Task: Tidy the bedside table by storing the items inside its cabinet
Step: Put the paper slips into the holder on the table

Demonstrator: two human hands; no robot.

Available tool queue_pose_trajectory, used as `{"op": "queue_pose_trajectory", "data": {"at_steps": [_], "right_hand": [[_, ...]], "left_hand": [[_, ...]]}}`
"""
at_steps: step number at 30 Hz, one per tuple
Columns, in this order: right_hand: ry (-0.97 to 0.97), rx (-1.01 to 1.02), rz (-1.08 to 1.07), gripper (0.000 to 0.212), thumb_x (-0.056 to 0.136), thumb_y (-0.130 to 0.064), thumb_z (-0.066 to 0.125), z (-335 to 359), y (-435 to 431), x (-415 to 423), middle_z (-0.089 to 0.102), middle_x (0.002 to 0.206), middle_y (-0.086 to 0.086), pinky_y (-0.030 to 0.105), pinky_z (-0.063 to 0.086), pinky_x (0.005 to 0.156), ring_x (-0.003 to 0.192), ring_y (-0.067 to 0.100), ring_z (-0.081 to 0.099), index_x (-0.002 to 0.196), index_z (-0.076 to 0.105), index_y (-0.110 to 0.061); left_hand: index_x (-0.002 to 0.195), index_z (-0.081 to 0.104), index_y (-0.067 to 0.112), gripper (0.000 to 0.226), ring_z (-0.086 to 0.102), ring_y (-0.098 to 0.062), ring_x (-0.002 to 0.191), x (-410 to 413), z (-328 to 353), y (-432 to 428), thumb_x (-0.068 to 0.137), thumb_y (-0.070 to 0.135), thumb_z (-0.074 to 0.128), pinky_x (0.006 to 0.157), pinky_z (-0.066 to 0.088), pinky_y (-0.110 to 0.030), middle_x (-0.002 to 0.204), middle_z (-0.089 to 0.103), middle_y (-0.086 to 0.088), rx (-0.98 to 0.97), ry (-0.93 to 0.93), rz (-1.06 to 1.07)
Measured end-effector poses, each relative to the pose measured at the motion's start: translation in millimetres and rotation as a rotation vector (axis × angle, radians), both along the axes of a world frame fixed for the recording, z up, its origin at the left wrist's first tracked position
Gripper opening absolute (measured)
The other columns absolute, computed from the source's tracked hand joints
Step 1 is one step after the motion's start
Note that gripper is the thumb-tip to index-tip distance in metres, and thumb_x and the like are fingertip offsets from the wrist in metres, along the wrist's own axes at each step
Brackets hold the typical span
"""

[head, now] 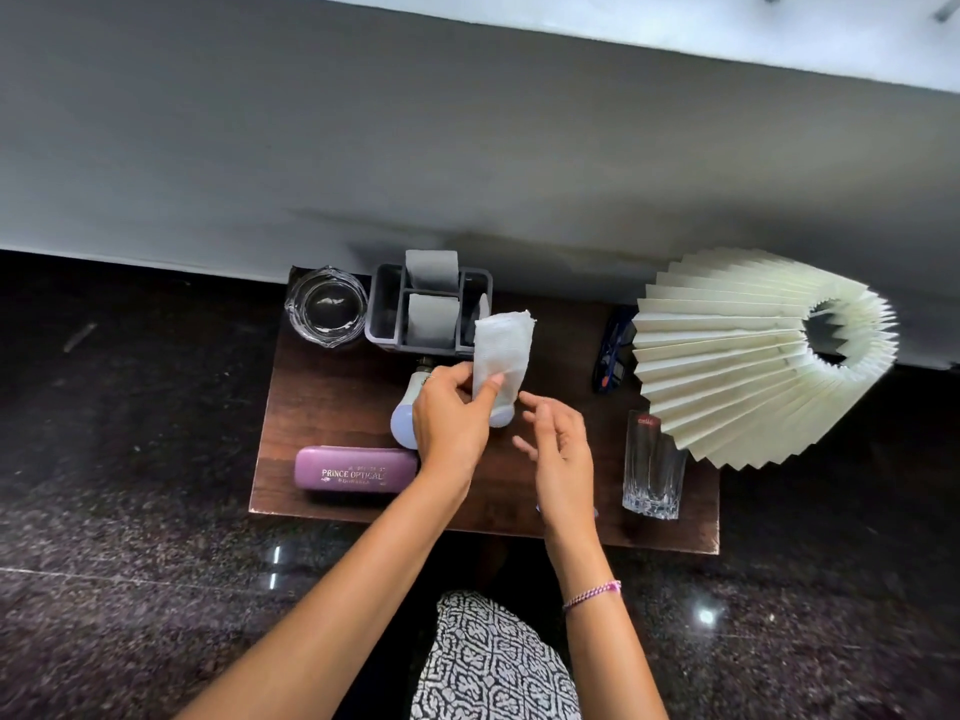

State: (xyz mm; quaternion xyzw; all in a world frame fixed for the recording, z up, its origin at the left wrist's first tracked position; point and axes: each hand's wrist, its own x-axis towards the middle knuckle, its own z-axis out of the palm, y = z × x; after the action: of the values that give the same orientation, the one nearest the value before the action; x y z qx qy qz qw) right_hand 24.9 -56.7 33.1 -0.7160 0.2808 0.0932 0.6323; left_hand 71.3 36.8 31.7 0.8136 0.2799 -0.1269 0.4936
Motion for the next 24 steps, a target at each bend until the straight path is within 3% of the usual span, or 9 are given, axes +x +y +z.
{"op": "queue_pose_trajectory", "data": {"at_steps": [2,6,9,12,14,17,19,21,24], "right_hand": [[0.084,0.187,-0.04,0.031,0.099,-0.036,0.035,8,15,7,0.054,0.125,0.003,0.025,0.056,0.083,0.106,0.009,0.06,0.11,0.06,-0.022],[0.135,0.611,-0.024,0.066,0.092,-0.057,0.021,23,45,29,0.058,0.131,0.008,0.032,0.046,0.103,0.12,0.014,0.056,0.134,0.046,-0.012],[0.116,0.686,0.04,0.076,0.084,-0.067,0.016,31,64,48,0.066,0.109,0.004,0.021,0.052,0.089,0.104,0.011,0.063,0.119,0.057,-0.013],[0.085,0.712,0.037,0.081,0.074,-0.073,0.017,34,84,65,0.061,0.095,0.008,0.029,0.047,0.093,0.099,0.019,0.059,0.1,0.057,-0.008],[0.081,0.706,0.076,0.084,0.083,-0.07,0.006,29,94,73,0.058,0.1,0.01,0.031,0.044,0.098,0.105,0.022,0.056,0.11,0.052,-0.005],[0.101,0.71,0.104,0.09,0.087,-0.066,-0.001,18,107,84,0.054,0.128,0.012,0.037,0.031,0.114,0.128,0.024,0.046,0.134,0.043,-0.003],[0.096,0.702,0.123,0.086,0.087,-0.067,-0.001,12,113,91,0.059,0.108,0.004,0.033,0.036,0.109,0.112,0.019,0.053,0.122,0.049,-0.007],[0.104,0.664,0.134,0.077,0.087,-0.068,-0.001,8,119,97,0.055,0.079,-0.005,0.023,0.043,0.089,0.084,0.008,0.055,0.104,0.051,-0.014],[0.113,0.614,0.138,0.071,0.087,-0.068,0.001,2,125,105,0.056,0.071,-0.012,0.017,0.042,0.076,0.07,0.001,0.053,0.094,0.051,-0.019]], "left_hand": [[0.093,0.07,0.016,0.021,0.055,-0.016,0.071,-1,7,9,0.083,0.034,0.067,0.064,0.04,-0.027,0.08,0.061,-0.002,0.08,-0.06,0.0],[0.098,0.071,0.017,0.02,0.062,-0.018,0.086,-2,18,28,0.083,0.029,0.067,0.079,0.049,-0.036,0.092,0.068,-0.001,0.131,-0.123,-0.007],[0.098,0.071,0.023,0.021,0.063,-0.014,0.095,-1,23,42,0.081,0.012,0.066,0.089,0.051,-0.037,0.099,0.067,0.005,0.021,-0.195,-0.024],[0.106,0.068,0.024,0.033,0.058,-0.007,0.106,3,29,54,0.079,0.007,0.059,0.099,0.046,-0.035,0.109,0.062,0.01,-0.137,-0.221,0.004],[0.114,0.064,0.018,0.04,0.054,-0.011,0.114,9,32,61,0.077,0.011,0.05,0.104,0.042,-0.036,0.117,0.06,0.005,-0.261,-0.189,0.058],[0.129,0.054,0.009,0.048,0.048,-0.013,0.126,21,35,72,0.083,0.007,0.041,0.11,0.036,-0.033,0.134,0.054,-0.003,-0.505,-0.093,0.11],[0.113,0.06,0.007,0.034,0.048,-0.014,0.12,29,38,76,0.091,0.004,0.034,0.103,0.039,-0.025,0.125,0.055,-0.007,-0.646,-0.052,0.145],[0.085,0.058,0.014,0.03,0.05,-0.014,0.1,37,37,80,0.096,0.008,0.031,0.084,0.042,-0.018,0.099,0.054,-0.009,-0.724,-0.025,0.186],[0.08,0.05,0.013,0.027,0.044,-0.01,0.085,47,33,86,0.094,0.008,0.027,0.066,0.044,-0.009,0.088,0.046,-0.01,-0.784,-0.03,0.198]]}}
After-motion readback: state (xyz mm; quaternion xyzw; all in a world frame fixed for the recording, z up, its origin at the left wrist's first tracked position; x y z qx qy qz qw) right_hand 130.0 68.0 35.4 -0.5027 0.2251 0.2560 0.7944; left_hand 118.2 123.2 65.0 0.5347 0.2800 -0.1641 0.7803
